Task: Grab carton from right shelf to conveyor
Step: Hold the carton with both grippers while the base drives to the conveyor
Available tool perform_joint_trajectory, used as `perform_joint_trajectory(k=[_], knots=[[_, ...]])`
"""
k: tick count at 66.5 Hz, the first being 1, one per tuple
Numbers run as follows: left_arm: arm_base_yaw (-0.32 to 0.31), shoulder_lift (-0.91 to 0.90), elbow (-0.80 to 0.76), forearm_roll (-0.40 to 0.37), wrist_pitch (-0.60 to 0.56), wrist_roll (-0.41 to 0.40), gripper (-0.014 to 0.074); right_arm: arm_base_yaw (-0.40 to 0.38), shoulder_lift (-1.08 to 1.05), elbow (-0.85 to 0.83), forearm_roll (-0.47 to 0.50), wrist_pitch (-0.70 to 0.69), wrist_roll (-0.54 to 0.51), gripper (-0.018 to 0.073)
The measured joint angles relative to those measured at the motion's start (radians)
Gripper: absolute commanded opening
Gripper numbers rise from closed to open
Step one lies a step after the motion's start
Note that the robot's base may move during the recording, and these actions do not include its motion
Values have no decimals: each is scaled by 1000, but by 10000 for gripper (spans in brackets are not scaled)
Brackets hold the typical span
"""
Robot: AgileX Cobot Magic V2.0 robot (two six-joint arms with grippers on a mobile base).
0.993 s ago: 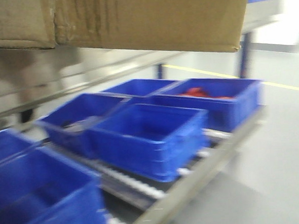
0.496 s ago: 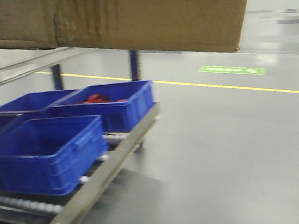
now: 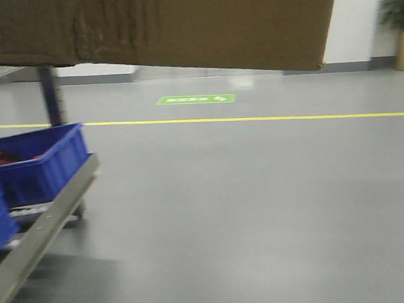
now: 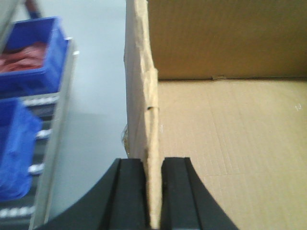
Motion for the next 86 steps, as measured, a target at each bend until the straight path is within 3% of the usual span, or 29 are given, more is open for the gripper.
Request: perform_joint_trajectory(k=[86], knots=[[0, 2, 0, 2, 0, 0, -9, 0, 0, 0, 6, 1, 0, -67]])
